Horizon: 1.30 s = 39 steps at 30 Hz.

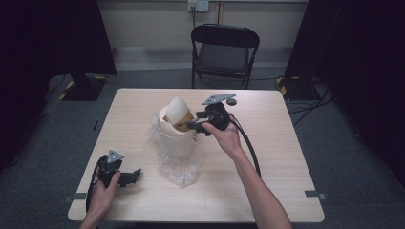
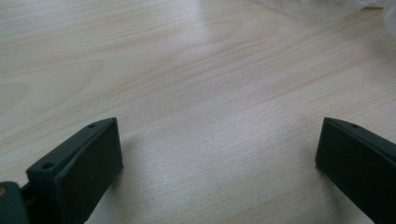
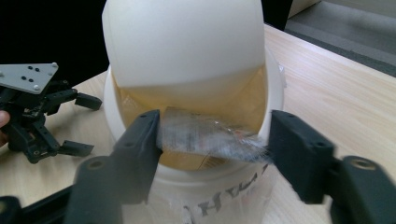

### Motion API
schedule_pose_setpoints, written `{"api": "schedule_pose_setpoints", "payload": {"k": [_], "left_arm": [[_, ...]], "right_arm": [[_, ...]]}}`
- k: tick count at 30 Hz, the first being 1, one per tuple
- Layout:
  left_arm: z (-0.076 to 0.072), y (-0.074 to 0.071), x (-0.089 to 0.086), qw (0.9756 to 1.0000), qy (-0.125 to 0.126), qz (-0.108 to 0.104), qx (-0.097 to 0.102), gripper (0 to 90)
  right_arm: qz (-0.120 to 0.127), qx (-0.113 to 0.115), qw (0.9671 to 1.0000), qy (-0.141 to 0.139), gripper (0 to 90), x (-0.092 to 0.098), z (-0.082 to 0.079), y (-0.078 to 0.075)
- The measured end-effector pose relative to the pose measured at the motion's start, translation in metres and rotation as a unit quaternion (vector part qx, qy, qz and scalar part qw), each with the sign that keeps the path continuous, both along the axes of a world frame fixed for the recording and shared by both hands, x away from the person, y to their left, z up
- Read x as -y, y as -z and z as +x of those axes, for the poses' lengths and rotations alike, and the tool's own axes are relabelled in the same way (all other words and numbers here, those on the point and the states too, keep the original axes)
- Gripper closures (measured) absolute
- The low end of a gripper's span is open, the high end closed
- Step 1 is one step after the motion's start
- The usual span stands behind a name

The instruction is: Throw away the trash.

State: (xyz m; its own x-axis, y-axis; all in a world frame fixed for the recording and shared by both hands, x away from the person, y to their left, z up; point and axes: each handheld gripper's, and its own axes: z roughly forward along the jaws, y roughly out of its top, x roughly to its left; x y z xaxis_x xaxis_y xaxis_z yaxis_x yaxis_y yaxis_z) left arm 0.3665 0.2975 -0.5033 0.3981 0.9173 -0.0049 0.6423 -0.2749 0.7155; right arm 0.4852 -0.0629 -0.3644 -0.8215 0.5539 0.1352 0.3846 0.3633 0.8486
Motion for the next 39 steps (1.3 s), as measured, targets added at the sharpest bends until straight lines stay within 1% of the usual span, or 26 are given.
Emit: {"api": "schedule_pose_setpoints", "payload": {"k": [1,2,3,4,6,7,12,13,15,17,19,22,25,26,27,28,30,35,39], "left_arm": [[0.000,0.000,0.000,1.0000,0.000,0.000,0.000,0.1],[0.000,0.000,0.000,1.0000,0.000,0.000,0.000,0.0],[0.000,0.000,0.000,1.0000,0.000,0.000,0.000,0.0],[0.000,0.000,0.000,1.0000,0.000,0.000,0.000,0.0],[0.000,0.000,0.000,1.0000,0.000,0.000,0.000,0.1],[0.000,0.000,0.000,1.0000,0.000,0.000,0.000,0.0],[0.000,0.000,0.000,1.0000,0.000,0.000,0.000,0.0],[0.000,0.000,0.000,1.0000,0.000,0.000,0.000,0.1],[0.000,0.000,0.000,1.0000,0.000,0.000,0.000,0.1],[0.000,0.000,0.000,1.0000,0.000,0.000,0.000,0.0],[0.000,0.000,0.000,1.0000,0.000,0.000,0.000,0.0],[0.000,0.000,0.000,1.0000,0.000,0.000,0.000,0.0],[0.000,0.000,0.000,1.0000,0.000,0.000,0.000,0.0],[0.000,0.000,0.000,1.0000,0.000,0.000,0.000,0.0],[0.000,0.000,0.000,1.0000,0.000,0.000,0.000,0.1],[0.000,0.000,0.000,1.0000,0.000,0.000,0.000,0.0],[0.000,0.000,0.000,1.0000,0.000,0.000,0.000,0.0],[0.000,0.000,0.000,1.0000,0.000,0.000,0.000,0.1],[0.000,0.000,0.000,1.0000,0.000,0.000,0.000,0.0]], "right_arm": [[0.000,0.000,1.0000,0.001,44.7,-0.002,0.000,-0.001],[-0.002,0.003,1.0000,0.000,43.5,-0.004,0.001,-0.003],[-0.010,0.009,0.9999,0.002,41.5,-0.006,0.000,-0.004],[-0.017,0.015,0.9997,0.003,41.5,-0.008,0.000,-0.004],[-0.020,0.010,0.9997,0.002,40.9,-0.008,0.000,-0.002],[-0.021,0.009,0.9997,0.006,40.3,-0.008,0.001,-0.001],[-0.010,0.003,0.9997,0.024,33.4,-0.004,0.005,-0.001],[-0.007,0.002,0.9997,0.023,31.9,-0.003,0.006,-0.001],[-0.003,-0.001,0.9996,0.027,26.9,-0.001,0.007,0.000],[-0.002,-0.010,0.9994,0.032,20.9,0.001,0.008,0.001],[0.002,-0.013,0.9993,0.034,18.8,0.004,0.008,0.003],[0.012,-0.012,0.9990,0.042,15.1,0.010,0.008,0.003],[0.018,-0.011,0.9985,0.050,14.8,0.017,0.007,0.004],[0.016,-0.006,0.9983,0.055,14.4,0.019,0.005,0.004],[0.008,0.002,0.9982,0.060,14.3,0.022,0.004,0.006],[0.006,0.004,0.9978,0.066,14.3,0.025,0.002,0.008],[0.011,-0.002,0.9975,0.070,14.3,0.032,0.000,0.010],[0.023,0.002,0.9958,0.088,14.3,0.050,-0.004,0.010],[0.017,0.007,0.9930,0.117,14.4,0.061,-0.009,0.011]]}}
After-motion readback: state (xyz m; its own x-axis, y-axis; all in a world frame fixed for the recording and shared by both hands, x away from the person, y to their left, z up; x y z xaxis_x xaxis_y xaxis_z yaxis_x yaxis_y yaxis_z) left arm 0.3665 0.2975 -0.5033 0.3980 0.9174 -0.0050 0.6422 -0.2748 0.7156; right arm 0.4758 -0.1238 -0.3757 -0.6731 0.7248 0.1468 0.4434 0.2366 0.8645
